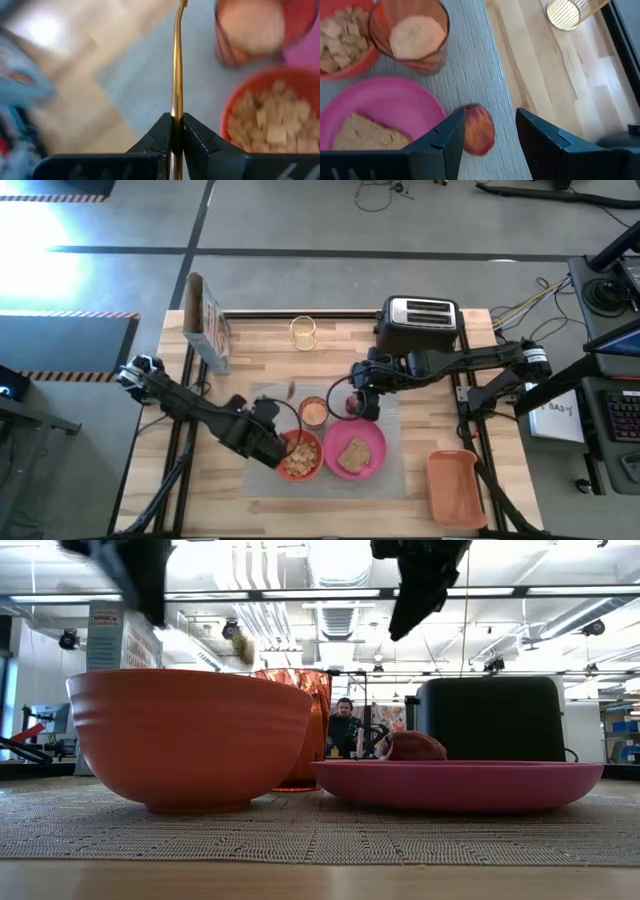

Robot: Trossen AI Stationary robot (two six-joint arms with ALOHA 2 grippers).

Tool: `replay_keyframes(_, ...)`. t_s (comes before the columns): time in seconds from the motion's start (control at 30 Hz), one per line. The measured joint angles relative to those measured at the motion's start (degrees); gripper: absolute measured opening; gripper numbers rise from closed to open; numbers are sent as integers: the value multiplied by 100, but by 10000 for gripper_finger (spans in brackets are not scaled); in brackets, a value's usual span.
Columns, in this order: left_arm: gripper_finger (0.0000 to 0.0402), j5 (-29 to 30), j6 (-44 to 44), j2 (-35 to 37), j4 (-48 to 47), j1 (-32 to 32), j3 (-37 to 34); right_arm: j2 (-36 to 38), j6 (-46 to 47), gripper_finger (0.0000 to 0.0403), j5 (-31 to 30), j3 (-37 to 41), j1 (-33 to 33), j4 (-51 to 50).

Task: Arrange a breakfast setting
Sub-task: Put the golden spoon to the left of the orange bowl on the gray mat

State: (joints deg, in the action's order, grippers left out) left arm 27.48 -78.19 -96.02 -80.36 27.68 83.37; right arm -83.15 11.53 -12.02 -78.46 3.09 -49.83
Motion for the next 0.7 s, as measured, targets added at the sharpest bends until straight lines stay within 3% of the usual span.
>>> replay_keyframes(0.17, 19, 893, 185, -89, -646, -24, 896, 0, -22, 163, -1, 4, 0, -104)
replay_keyframes(0.3, 41, 1056, 262, -91, -916, -112, 1035, 0, -17, 162, -1, 9, 2, -103)
replay_keyframes(0.7, 48, 642, -171, -4, -971, -687, -583, 0, -17, 160, 1, 9, 2, -94)
